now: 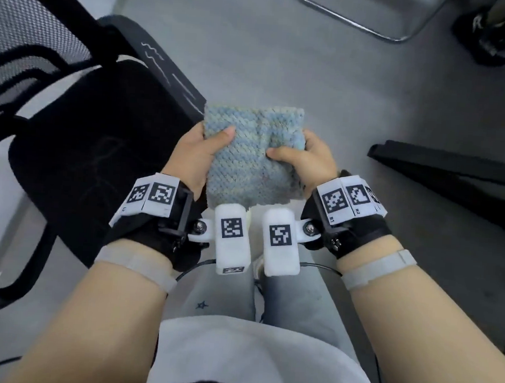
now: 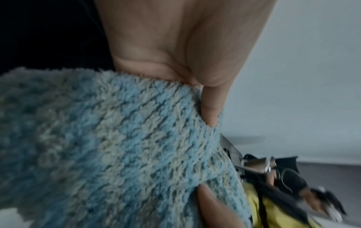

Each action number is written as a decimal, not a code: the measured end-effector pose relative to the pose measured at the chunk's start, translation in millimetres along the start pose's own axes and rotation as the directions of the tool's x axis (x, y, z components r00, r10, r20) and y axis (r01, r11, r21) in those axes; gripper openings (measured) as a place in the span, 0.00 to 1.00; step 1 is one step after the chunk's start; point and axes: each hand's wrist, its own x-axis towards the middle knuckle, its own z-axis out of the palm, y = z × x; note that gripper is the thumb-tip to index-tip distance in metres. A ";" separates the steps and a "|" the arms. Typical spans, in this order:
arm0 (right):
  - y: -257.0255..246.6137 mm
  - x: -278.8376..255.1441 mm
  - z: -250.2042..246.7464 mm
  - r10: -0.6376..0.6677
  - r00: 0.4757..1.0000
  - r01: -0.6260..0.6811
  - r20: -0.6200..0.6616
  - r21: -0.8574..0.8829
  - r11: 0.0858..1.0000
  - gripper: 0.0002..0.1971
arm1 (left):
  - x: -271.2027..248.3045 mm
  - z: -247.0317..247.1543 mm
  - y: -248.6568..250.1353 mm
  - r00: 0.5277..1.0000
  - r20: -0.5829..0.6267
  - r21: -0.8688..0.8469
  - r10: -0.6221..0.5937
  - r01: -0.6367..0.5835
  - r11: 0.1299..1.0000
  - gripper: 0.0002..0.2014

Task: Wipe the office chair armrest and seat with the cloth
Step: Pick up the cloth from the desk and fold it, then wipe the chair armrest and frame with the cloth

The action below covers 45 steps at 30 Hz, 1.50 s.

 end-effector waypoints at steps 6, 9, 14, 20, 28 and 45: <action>-5.6 51.2 50.2 -0.052 0.997 0.064 0.057 -0.237 0.969 0.15 | 9.5 -45.4 -4.4 0.982 -0.186 -0.183 -0.011 -0.024 0.983 0.17; -3.9 70.4 62.2 -0.076 0.966 0.138 0.247 -0.247 0.959 0.20 | 17.0 -52.5 -13.4 0.976 -0.213 -0.286 -0.035 -0.028 0.958 0.17; -3.3 100.4 64.6 -0.119 0.880 0.340 0.460 -0.434 0.834 0.51 | 35.5 -49.3 -21.3 0.969 -0.247 -0.383 -0.006 -0.092 0.919 0.16; -15.1 121.5 60.5 -0.339 0.762 0.645 0.552 -0.693 0.321 0.45 | 60.3 -43.4 -33.0 0.917 -0.399 -0.439 -0.006 -0.185 0.879 0.13; 28.1 137.0 60.7 -0.144 0.605 0.795 0.783 -0.604 0.057 0.39 | 64.9 -59.4 -62.5 0.891 -0.452 -0.443 0.035 -0.259 0.858 0.16; 3.3 168.9 87.2 -0.195 0.552 0.832 0.810 -0.522 0.186 0.28 | 103.5 -47.0 -56.7 0.945 -0.320 -0.401 -0.066 -0.072 0.913 0.16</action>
